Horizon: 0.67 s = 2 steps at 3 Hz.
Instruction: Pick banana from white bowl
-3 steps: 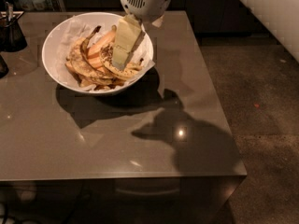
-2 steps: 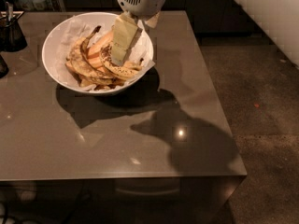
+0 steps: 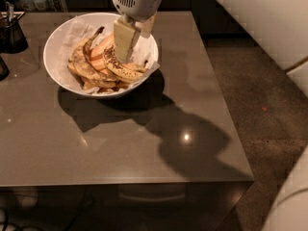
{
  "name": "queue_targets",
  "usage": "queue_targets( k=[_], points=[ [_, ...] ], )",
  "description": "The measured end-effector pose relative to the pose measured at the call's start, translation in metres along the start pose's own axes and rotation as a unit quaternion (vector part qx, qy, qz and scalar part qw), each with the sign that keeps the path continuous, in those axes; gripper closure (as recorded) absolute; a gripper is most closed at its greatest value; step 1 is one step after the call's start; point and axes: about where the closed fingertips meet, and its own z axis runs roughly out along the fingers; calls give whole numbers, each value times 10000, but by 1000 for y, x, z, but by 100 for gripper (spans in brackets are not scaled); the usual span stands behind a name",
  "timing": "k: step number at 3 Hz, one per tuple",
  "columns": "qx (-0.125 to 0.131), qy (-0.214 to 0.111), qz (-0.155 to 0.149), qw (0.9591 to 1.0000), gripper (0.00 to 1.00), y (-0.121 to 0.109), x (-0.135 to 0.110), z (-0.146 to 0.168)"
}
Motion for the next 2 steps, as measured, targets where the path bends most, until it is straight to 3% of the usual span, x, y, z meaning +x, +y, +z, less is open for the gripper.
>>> queue_targets(
  k=[1,2],
  points=[
    [-68,121,-188,9997,39,5,-10,12],
    [-81,186,-299,9993,33,5,-20,20]
  ],
)
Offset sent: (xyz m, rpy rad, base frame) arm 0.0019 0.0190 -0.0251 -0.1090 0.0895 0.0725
